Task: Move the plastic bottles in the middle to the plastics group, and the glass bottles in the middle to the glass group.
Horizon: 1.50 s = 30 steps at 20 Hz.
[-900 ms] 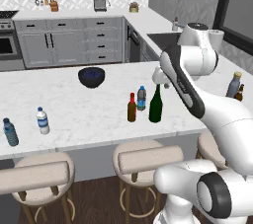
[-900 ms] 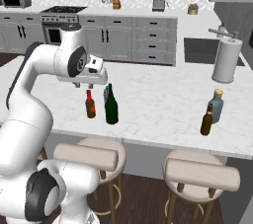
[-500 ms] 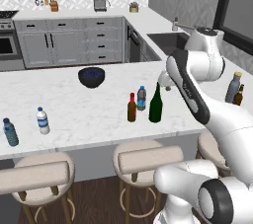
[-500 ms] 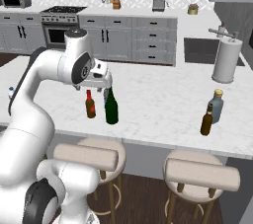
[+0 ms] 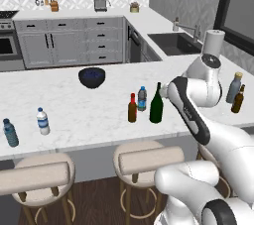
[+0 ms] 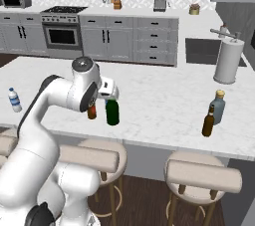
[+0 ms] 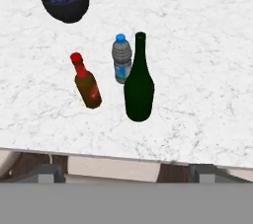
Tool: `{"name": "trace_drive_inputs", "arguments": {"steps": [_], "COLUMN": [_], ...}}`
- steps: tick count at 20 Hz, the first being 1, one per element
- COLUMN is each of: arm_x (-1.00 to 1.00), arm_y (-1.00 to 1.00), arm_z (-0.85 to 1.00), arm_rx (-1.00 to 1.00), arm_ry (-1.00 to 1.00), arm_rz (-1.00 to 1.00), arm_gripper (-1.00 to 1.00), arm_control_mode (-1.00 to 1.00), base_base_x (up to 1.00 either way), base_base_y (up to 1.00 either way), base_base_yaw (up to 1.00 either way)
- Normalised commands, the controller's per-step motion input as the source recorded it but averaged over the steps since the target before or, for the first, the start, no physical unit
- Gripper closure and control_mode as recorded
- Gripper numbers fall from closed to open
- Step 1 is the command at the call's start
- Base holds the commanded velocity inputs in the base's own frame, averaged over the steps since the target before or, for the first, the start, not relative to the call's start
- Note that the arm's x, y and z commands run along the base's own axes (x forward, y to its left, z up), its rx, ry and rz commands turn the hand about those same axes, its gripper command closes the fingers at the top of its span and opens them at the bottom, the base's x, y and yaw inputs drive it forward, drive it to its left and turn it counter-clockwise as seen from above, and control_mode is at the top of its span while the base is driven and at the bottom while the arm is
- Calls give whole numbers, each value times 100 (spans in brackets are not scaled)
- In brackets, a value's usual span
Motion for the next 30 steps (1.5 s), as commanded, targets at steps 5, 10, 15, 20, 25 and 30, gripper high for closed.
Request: {"name": "trace_drive_inputs", "arguments": {"steps": [5,10,15,20,25,30], "arm_x": [61,55,49,28,37,44], "arm_y": [0,0,0,0,-1,-1], "arm_z": [0,-4,-19,-42,-34,-25], "arm_rx": [0,0,0,0,0,3], "arm_ry": [14,15,4,-1,3,1], "arm_rz": [0,0,0,0,0,0], "arm_gripper": [-100,-100,-100,-100,-100,-100], "arm_control_mode": [-100,-100,-100,-100,-100,-100], "base_base_x": [0,0,0,0,0,0], "base_base_y": [0,0,0,0,0,0], "base_base_yaw": [0,0,0,0,0,0]}}
